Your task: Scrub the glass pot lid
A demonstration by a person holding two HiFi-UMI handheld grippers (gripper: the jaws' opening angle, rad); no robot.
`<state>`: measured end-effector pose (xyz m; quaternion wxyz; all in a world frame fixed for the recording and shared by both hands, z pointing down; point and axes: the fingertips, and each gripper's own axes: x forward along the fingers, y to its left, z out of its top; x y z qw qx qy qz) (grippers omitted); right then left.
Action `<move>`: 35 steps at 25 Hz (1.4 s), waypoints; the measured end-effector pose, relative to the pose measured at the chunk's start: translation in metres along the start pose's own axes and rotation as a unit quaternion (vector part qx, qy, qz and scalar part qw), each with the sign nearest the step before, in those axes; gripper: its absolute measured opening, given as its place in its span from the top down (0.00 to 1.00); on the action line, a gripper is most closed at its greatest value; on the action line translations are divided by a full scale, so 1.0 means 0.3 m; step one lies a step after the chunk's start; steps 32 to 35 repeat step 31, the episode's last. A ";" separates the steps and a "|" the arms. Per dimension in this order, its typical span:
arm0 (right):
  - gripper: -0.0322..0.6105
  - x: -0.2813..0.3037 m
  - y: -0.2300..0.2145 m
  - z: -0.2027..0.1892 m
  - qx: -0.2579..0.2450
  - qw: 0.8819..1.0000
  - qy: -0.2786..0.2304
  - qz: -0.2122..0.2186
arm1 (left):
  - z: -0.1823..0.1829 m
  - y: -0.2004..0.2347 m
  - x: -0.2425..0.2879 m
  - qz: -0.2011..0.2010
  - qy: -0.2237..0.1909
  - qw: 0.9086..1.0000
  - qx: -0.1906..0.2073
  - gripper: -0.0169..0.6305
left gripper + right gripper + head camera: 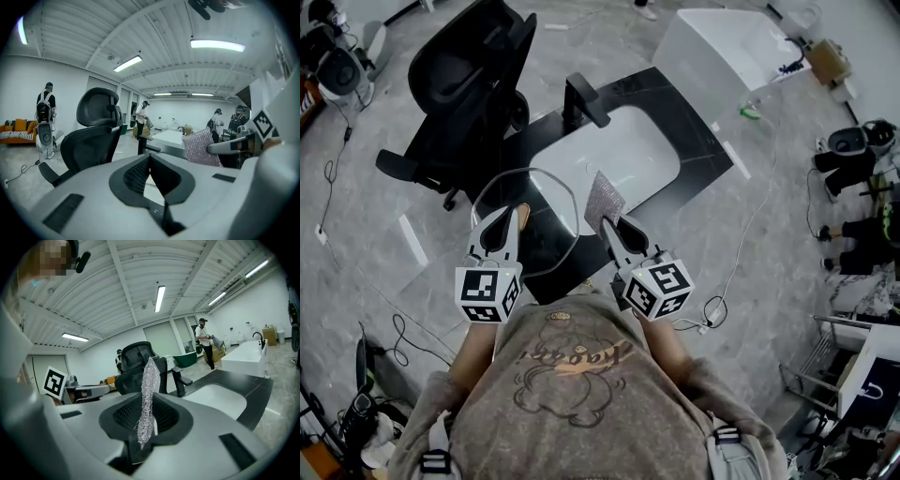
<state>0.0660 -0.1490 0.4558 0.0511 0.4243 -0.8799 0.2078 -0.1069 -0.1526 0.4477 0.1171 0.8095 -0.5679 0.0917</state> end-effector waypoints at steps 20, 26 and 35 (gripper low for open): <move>0.83 0.016 0.009 -0.016 -0.024 1.000 0.010 -0.008 | -0.029 -0.003 0.017 -0.016 0.013 1.000 -0.013 0.95; 0.83 0.014 0.005 -0.015 -0.026 1.000 0.013 -0.010 | -0.031 0.000 0.021 -0.015 0.017 1.000 -0.012 0.95; 0.83 0.021 0.004 -0.010 -0.026 1.000 0.013 -0.008 | -0.040 0.002 0.029 -0.017 0.023 1.000 -0.014 0.95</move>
